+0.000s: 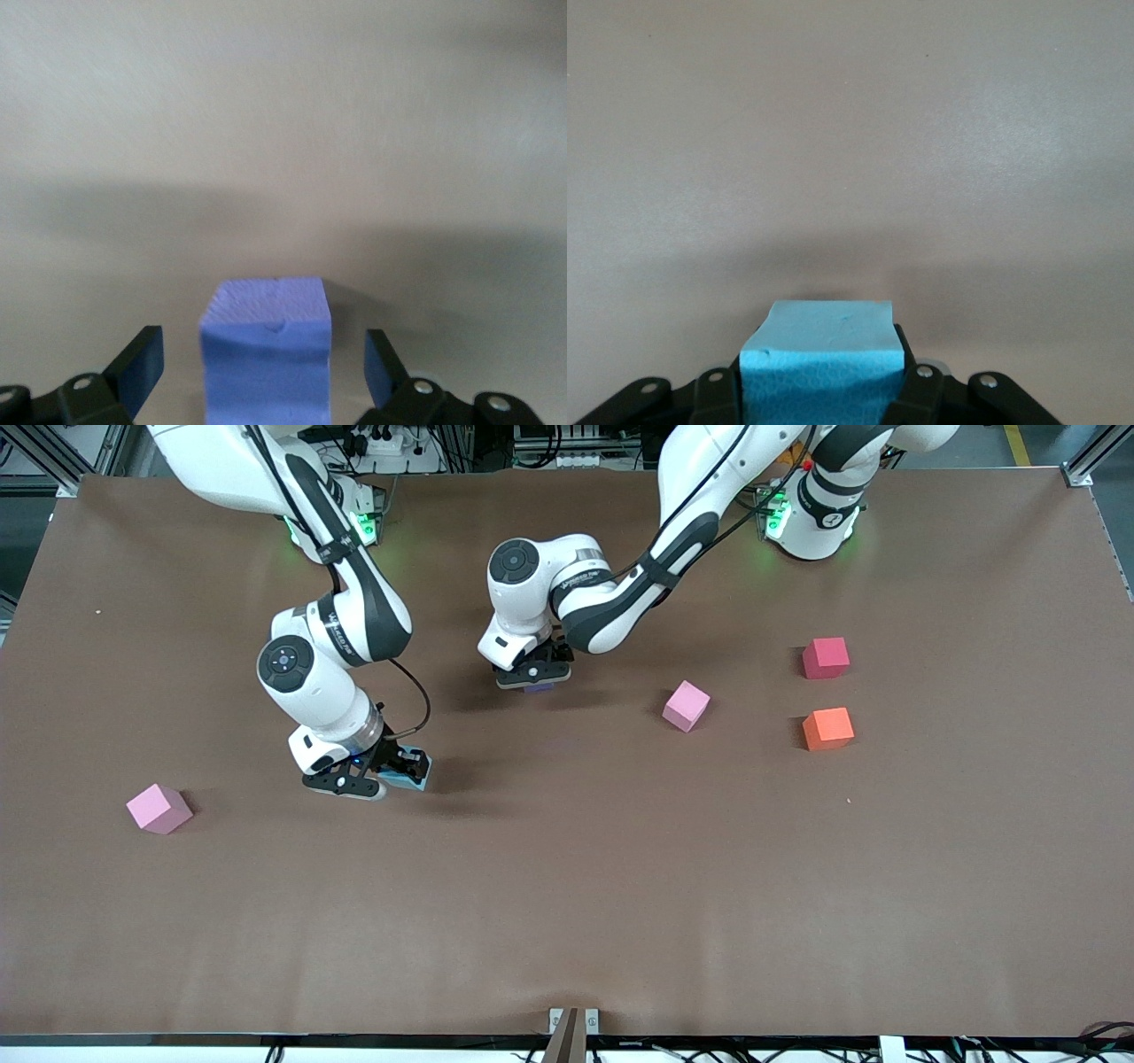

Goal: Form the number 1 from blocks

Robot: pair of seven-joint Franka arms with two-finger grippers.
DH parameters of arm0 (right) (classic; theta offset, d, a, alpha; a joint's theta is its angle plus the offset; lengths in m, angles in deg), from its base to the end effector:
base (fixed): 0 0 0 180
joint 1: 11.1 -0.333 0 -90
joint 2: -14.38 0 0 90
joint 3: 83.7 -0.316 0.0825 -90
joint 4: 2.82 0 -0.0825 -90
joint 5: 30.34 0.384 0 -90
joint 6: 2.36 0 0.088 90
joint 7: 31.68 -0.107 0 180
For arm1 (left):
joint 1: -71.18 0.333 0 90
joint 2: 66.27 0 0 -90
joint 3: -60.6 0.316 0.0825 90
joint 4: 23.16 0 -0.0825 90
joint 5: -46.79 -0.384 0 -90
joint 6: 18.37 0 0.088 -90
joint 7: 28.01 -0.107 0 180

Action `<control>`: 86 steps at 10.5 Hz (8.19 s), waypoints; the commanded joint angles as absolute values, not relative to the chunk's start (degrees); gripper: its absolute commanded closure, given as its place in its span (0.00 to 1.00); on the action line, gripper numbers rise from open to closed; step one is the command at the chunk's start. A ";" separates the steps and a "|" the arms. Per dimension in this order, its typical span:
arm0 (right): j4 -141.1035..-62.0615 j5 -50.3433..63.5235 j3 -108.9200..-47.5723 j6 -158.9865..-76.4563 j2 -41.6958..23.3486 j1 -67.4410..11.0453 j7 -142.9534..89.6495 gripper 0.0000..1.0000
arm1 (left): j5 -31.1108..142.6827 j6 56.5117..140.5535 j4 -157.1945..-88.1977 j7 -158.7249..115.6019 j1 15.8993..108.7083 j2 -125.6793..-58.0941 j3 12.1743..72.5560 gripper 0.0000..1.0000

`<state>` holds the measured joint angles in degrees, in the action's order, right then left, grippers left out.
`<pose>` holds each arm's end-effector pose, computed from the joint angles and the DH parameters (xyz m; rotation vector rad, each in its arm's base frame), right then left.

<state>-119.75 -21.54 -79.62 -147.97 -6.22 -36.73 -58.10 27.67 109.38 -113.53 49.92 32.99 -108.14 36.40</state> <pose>0.5681 0.2239 0.2791 -2.9999 0.2999 -0.1536 0.3689 -0.5925 0.2364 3.1286 0.2510 -0.0247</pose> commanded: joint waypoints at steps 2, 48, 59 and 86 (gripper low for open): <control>-121.13 -21.29 -78.86 -148.52 -4.78 -40.44 -63.92 0.44 | 26.84 103.10 -120.50 50.74 39.60 -98.64 36.17 0.00; -131.84 -22.08 -77.81 -131.39 -2.67 -21.03 -17.01 0.00 | 14.89 120.42 -153.94 89.23 82.16 -88.33 14.73 0.00; -135.10 -21.55 -77.81 -131.13 -4.25 -22.53 -16.74 0.03 | 14.98 118.48 -150.43 86.60 81.99 -91.22 12.35 0.00; -113.92 -17.60 -75.79 -138.33 -5.22 -31.14 -44.69 0.51 | 11.81 115.40 -117.85 53.75 53.45 -110.37 27.45 1.00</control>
<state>-115.09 -18.49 -76.22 -137.96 -4.19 -31.06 -43.88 11.90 117.03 -123.83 57.42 57.59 -107.15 25.09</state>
